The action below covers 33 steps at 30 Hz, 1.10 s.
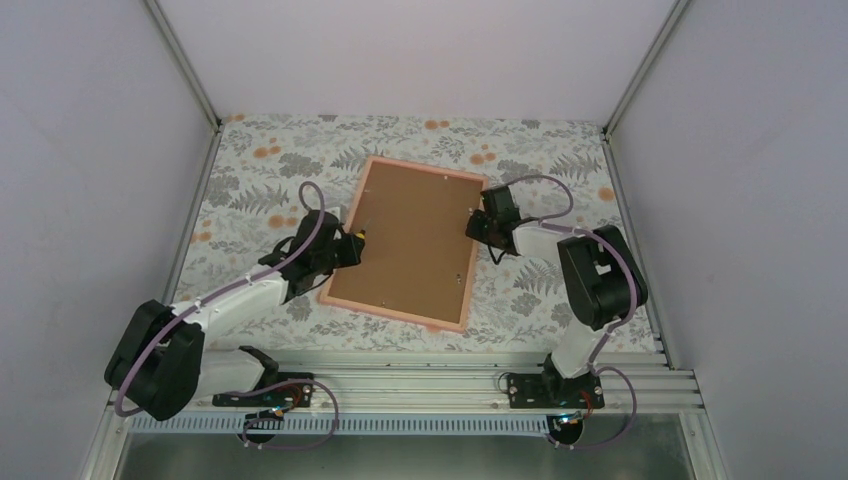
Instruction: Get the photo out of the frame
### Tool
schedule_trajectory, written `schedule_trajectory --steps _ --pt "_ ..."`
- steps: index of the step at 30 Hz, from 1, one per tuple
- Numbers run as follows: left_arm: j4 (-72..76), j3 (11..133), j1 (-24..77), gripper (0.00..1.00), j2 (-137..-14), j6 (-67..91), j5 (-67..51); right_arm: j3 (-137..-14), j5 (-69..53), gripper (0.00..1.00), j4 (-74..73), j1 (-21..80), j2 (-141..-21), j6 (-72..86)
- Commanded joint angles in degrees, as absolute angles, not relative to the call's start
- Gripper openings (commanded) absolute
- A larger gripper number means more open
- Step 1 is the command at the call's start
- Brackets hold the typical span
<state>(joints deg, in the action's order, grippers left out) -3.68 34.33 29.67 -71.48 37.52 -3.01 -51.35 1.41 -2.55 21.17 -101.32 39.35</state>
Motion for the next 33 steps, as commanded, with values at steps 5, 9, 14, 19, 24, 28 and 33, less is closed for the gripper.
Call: schedule_trajectory --steps 5,9,14,19,24,28,33 --pt "-5.5 32.71 29.36 0.02 -67.58 36.83 -3.3 -47.44 2.38 0.1 -2.64 20.21 -96.83 47.18" --pt "-5.62 32.35 29.36 0.02 -66.4 36.72 -4.09 -45.9 0.33 0.24 -3.77 20.35 -93.16 45.07" --pt "-5.3 32.45 29.36 0.02 -65.8 36.23 -5.79 -43.61 -2.18 0.41 -7.77 21.05 -88.33 41.48" --pt "-4.72 32.81 29.44 0.02 -65.71 35.86 -7.66 -39.23 -4.13 0.52 -10.99 22.48 -82.81 40.48" --pt "-4.22 32.89 29.47 0.02 -65.79 35.19 -8.94 -34.78 -7.99 0.61 -12.38 24.87 -78.7 40.14" --pt "-4.14 33.08 29.46 0.02 -66.01 34.81 -9.61 -32.75 -9.93 0.65 -12.37 28.76 -76.91 41.0" --pt "-4.32 33.2 29.51 0.02 -65.47 34.48 -9.97 -31.7 -10.71 0.67 -12.71 33.33 -76.37 42.95"
